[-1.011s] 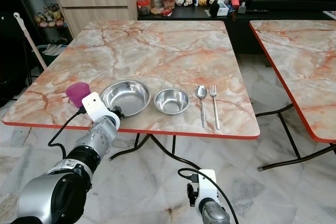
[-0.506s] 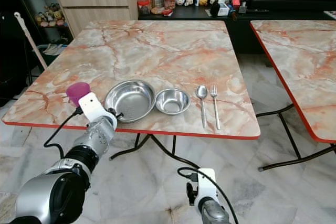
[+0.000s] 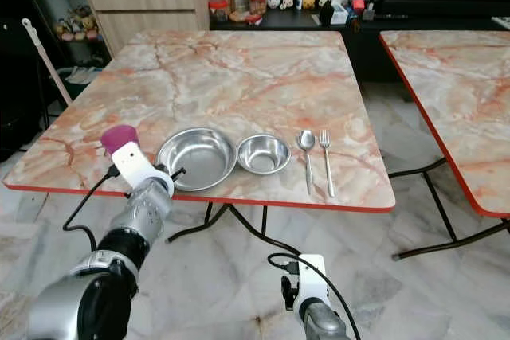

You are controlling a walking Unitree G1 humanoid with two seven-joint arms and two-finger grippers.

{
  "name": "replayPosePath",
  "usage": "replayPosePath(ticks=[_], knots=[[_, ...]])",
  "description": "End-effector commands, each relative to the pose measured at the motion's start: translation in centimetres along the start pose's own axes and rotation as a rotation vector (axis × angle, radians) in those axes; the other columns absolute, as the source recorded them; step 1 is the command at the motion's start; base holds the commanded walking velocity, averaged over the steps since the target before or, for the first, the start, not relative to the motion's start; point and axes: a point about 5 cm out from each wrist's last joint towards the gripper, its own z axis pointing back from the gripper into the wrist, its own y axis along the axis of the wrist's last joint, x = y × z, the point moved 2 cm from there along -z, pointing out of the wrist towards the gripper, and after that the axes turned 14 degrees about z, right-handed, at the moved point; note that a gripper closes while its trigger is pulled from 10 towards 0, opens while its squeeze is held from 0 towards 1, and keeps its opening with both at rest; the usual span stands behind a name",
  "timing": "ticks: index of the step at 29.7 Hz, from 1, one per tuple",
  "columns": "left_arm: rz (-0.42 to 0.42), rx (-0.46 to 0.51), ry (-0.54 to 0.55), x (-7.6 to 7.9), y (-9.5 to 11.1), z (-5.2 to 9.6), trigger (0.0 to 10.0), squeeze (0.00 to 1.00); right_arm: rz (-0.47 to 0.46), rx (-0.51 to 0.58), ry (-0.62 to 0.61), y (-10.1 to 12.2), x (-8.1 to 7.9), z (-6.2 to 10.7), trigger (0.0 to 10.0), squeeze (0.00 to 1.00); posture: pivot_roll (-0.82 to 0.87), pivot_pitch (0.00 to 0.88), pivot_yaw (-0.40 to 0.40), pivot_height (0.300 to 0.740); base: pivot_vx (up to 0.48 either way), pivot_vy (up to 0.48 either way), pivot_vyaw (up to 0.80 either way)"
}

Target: Setting the table

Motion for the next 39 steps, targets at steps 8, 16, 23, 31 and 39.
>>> replayPosePath(ticks=[8,16,23,31,39], knots=[[0.181,0.124,-0.203,1.0,1.8,1.0,10.0,0.0,0.003,0.005,0.01,0.4,0.0,-0.1,10.0,0.0,0.03,0.0,0.024,0.728,0.0,0.0,0.0],[0.183,0.14,-0.307,2.4,2.0,1.7,10.0,0.0,0.007,0.005,0.013,0.3,0.0,-0.1,10.0,0.0,0.02,0.0,0.027,0.728,0.0,0.0,0.0],[0.241,0.179,-0.427,4.3,2.6,2.7,10.0,0.0,0.01,0.006,0.012,0.3,0.1,-0.1,10.0,0.0,0.01,0.0,0.034,0.728,0.0,0.0,0.0],[0.233,0.256,-0.5,5.5,4.0,3.3,10.0,0.0,0.012,0.015,0.013,0.4,0.2,-0.1,10.0,0.0,0.01,0.0,0.027,0.728,0.0,0.0,0.0],[0.199,0.269,-0.509,5.3,4.1,3.4,10.0,0.0,-0.007,0.003,-0.012,0.1,0.8,0.0,10.0,0.0,-0.01,0.0,0.042,0.728,0.0,-0.48,0.0]])
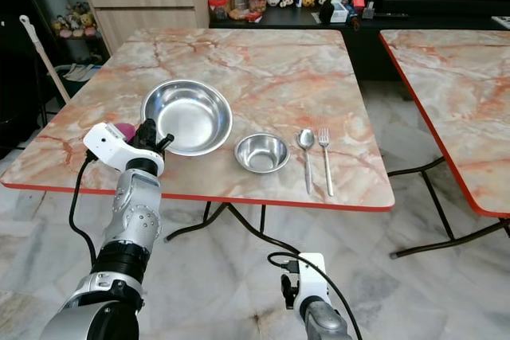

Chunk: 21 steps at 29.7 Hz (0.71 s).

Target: Setting the table

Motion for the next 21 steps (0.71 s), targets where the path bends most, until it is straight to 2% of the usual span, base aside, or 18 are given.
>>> replayPosePath(ticks=[1,4,21], knots=[[-0.01,0.003,-0.052,1.45,-0.36,0.07,10.0,0.0,-0.016,-0.007,-0.022,-0.15,0.62,0.06,10.0,0.0,-0.01,0.0,0.042,0.728,0.0,-0.48,0.0],[-0.017,0.002,-0.058,1.52,-0.33,0.02,10.0,0.0,-0.016,-0.005,-0.022,-0.22,0.58,0.09,10.0,0.0,-0.01,0.0,0.044,0.728,0.0,-0.48,-0.58],[-0.014,0.046,-0.067,2.31,0.57,-0.26,10.0,0.0,-0.018,0.009,-0.03,0.05,0.75,0.06,10.0,0.0,0.0,0.0,0.034,0.728,0.0,-0.48,0.0]])
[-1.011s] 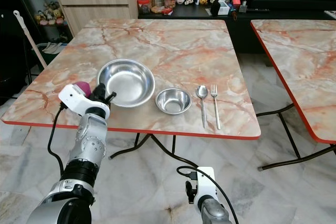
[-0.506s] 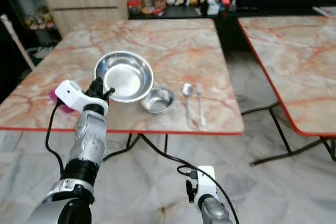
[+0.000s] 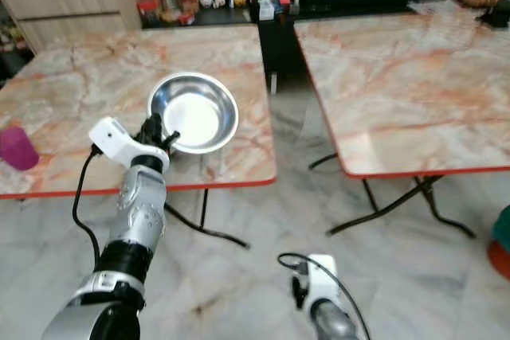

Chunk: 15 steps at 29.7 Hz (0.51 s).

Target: Setting the table

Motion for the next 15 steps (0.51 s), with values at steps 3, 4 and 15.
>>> replayPosePath(ticks=[3,4,15], knots=[[0.006,0.035,-0.007,0.75,0.51,-0.22,10.0,0.0,-0.014,0.013,0.021,0.33,-1.01,-0.1,10.0,0.0,0.0,0.0,0.034,0.728,0.0,-0.48,0.0],[0.005,0.034,-0.007,0.78,0.5,-0.23,10.0,0.0,-0.015,0.013,0.02,0.34,-1.01,-0.1,10.0,0.0,0.0,0.0,0.035,0.728,0.0,-0.48,0.0],[-0.011,0.034,-0.006,0.75,0.53,-0.12,10.0,0.0,0.0,0.017,0.027,0.41,-1.14,-0.11,10.0,0.0,0.0,0.007,0.034,0.728,0.0,-0.48,0.0]])
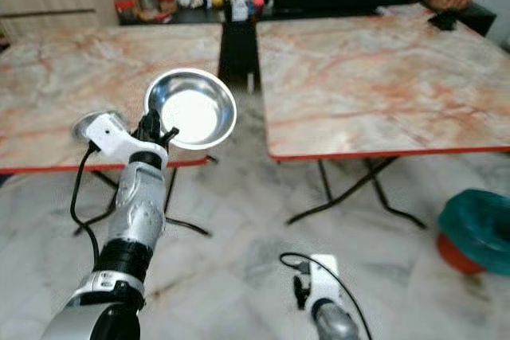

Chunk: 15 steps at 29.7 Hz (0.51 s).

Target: Setting the table

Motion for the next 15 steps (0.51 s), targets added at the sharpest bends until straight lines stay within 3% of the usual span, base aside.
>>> replayPosePath(ticks=[1,7,9,15], knots=[[-0.005,0.026,-0.015,0.7,0.4,-0.2,10.0,0.0,-0.003,0.011,0.024,0.4,-1.0,-0.1,10.0,0.0,0.0,0.007,0.034,0.728,0.0,-0.48,0.0],[-0.045,0.01,-0.027,0.7,0.3,0.0,10.0,0.0,-0.004,0.009,0.024,0.3,-1.0,-0.1,10.0,0.0,0.0,0.01,0.034,0.728,0.0,-0.48,0.0],[-0.106,-0.049,-0.071,1.2,-0.6,0.0,10.0,0.0,-0.006,0.007,0.025,0.3,-1.0,-0.1,10.0,0.0,0.01,0.011,0.031,0.728,0.0,0.0,0.0],[-0.1,-0.038,-0.083,1.1,-0.4,0.3,10.0,0.0,-0.01,0.008,0.025,0.3,-1.0,-0.1,10.0,0.0,0.0,0.012,0.031,0.728,0.0,0.0,0.0]])
